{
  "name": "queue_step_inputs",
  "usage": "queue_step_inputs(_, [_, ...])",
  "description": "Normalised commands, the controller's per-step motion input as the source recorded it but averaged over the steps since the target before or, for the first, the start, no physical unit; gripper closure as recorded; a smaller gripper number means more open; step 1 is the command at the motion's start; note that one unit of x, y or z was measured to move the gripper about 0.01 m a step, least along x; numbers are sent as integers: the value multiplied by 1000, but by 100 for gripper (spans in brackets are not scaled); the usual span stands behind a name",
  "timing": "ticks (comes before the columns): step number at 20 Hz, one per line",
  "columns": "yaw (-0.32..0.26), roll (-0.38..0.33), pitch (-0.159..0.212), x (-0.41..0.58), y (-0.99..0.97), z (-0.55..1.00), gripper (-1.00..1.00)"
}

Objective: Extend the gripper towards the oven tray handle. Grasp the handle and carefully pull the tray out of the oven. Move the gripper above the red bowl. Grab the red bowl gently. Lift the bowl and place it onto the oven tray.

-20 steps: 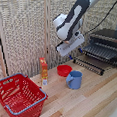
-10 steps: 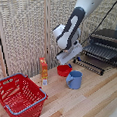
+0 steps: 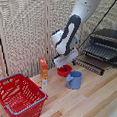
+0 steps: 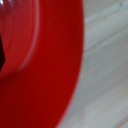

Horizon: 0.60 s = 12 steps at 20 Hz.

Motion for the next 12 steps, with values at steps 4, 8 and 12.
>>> queue_step_inputs(4, [16,1,35,45,-14,-123,100])
queue_step_inputs(8, [6,0,0,4,40,0,100])
queue_step_inputs(12, [0,0,0,-84,3,0,100])
